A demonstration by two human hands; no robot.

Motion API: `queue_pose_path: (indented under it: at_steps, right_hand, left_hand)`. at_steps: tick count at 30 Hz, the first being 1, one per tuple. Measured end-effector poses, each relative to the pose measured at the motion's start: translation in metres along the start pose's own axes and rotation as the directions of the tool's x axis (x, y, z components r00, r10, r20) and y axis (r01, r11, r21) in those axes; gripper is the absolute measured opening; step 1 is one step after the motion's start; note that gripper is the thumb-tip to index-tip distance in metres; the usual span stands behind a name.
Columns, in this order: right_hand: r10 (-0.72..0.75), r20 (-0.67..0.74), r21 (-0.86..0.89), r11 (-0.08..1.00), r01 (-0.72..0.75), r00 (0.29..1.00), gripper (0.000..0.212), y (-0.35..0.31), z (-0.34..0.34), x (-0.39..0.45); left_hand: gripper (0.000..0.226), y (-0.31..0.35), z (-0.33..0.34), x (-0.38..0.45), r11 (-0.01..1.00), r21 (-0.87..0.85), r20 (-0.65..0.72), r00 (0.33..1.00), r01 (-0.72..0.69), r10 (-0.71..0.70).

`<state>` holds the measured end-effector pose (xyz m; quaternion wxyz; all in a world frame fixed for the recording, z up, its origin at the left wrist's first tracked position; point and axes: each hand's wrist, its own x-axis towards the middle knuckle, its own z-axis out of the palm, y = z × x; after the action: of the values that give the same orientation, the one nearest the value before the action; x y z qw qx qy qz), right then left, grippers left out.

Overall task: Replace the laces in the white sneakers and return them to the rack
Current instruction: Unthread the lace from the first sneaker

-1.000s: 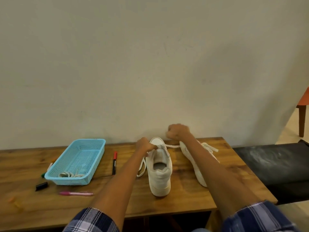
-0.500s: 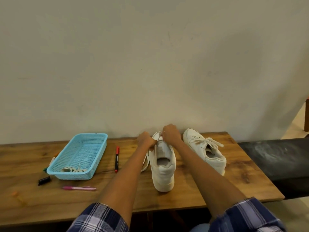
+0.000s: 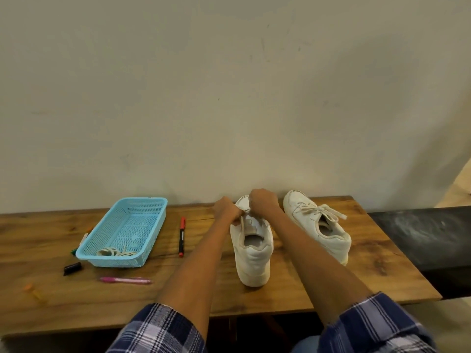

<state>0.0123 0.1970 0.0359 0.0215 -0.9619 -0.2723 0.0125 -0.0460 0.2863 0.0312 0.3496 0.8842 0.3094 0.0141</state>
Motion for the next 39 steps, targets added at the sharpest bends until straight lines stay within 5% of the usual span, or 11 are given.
queue_pose_path:
  at_steps: [6, 9, 11, 13, 17, 23, 27, 32, 34, 37, 39]
  right_hand:
    - [0.166, -0.034, 0.638, 0.763, -0.106, 0.986, 0.029, 0.014, 0.002, 0.003]
    - [0.529, 0.136, 0.977, -0.213, -0.024, 0.837, 0.028, 0.032, -0.02, 0.001]
    - [0.546, 0.242, 0.855, -0.511, 0.09, 0.802, 0.025, 0.037, -0.037, 0.001]
    - [0.527, 0.154, 0.936, -0.349, 0.047, 0.836, 0.015, 0.032, -0.047, 0.002]
    - [0.118, -0.101, 0.508, 0.86, -0.051, 0.988, 0.035, 0.017, -0.023, 0.003]
    - [0.024, -0.092, 0.042, 0.999, -0.02, 0.996, 0.02, -0.005, 0.002, -0.004]
    - [0.095, -0.073, 0.429, 0.902, -0.055, 0.993, 0.013, 0.006, -0.003, -0.001]
    - [0.476, 0.17, 0.905, -0.422, 0.054, 0.863, 0.023, 0.018, -0.043, 0.001]
    - [0.448, 0.192, 0.855, -0.513, 0.075, 0.873, 0.023, 0.019, -0.052, 0.003]
    - [0.338, -0.081, 0.964, 0.265, -0.012, 0.938, 0.013, 0.013, -0.039, 0.006]
    - [0.061, -0.067, 0.475, 0.88, -0.022, 0.996, 0.03, 0.012, -0.016, 0.01]
  left_hand:
    - [0.025, -0.004, -0.002, 0.002, 0.999, -0.035, 0.04, 0.999, 0.021, -0.019]
    - [0.028, -0.003, -0.002, -0.001, 0.999, -0.032, 0.042, 0.999, 0.026, -0.024]
    - [0.029, -0.003, -0.002, -0.001, 0.999, -0.028, 0.03, 0.999, 0.023, -0.023]
    - [0.028, -0.003, -0.001, -0.001, 0.999, -0.03, 0.031, 0.999, 0.031, -0.03]
    - [0.03, -0.005, 0.0, 0.002, 0.999, -0.035, 0.024, 0.999, 0.031, -0.03]
    - [0.032, -0.005, 0.0, 0.002, 0.999, -0.031, 0.018, 0.999, 0.03, -0.029]
    - [0.03, -0.006, 0.001, 0.004, 0.999, -0.018, 0.04, 0.999, 0.033, -0.032]
    - [0.032, -0.008, 0.002, 0.008, 1.0, 0.011, 0.049, 0.999, 0.018, -0.019]
    - [0.033, -0.008, 0.002, 0.008, 1.0, 0.007, 0.046, 0.999, 0.023, -0.024]
    - [0.033, -0.008, 0.001, 0.006, 0.999, -0.01, 0.045, 0.998, 0.035, -0.034]
    - [0.033, -0.008, 0.001, 0.005, 0.999, -0.01, 0.037, 0.999, 0.034, -0.034]
